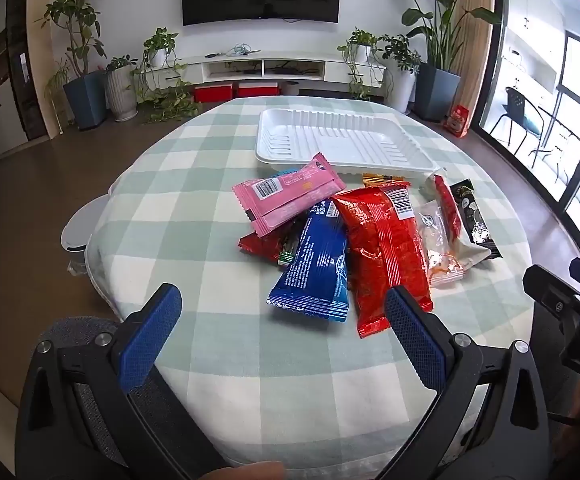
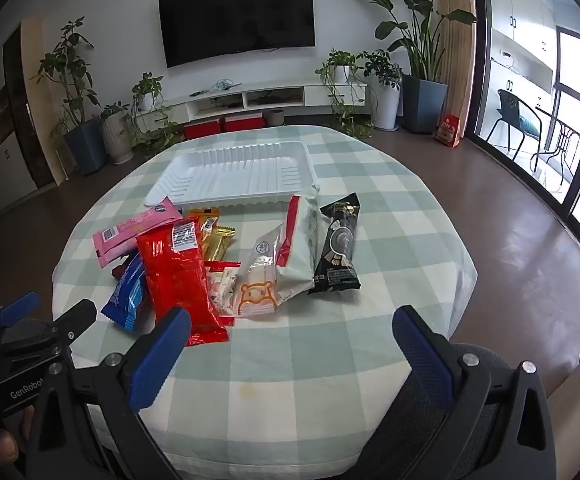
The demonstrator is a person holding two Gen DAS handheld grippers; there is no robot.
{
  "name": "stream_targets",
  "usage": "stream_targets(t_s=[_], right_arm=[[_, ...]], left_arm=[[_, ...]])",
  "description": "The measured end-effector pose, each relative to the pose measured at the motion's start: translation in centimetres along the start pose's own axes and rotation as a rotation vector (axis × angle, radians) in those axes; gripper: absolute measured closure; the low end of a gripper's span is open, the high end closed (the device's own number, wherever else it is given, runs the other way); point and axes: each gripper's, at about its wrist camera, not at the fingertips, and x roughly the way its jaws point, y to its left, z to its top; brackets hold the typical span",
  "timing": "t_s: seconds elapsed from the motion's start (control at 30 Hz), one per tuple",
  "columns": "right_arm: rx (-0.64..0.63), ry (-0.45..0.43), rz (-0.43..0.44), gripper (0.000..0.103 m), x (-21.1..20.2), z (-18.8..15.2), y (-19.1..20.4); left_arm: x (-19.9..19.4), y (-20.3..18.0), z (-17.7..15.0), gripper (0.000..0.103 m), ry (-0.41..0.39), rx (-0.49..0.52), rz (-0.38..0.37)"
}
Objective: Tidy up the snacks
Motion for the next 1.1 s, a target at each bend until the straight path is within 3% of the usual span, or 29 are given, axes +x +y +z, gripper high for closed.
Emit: stream_targets(t_s=[1.1], right_arm=[[-0.009,0.041,-0.026,0.000,1.0,-1.0,0.0]], left_arm=[[-0.1,0.1,-0.3,0.000,-0.019,-0.007,-0.003]])
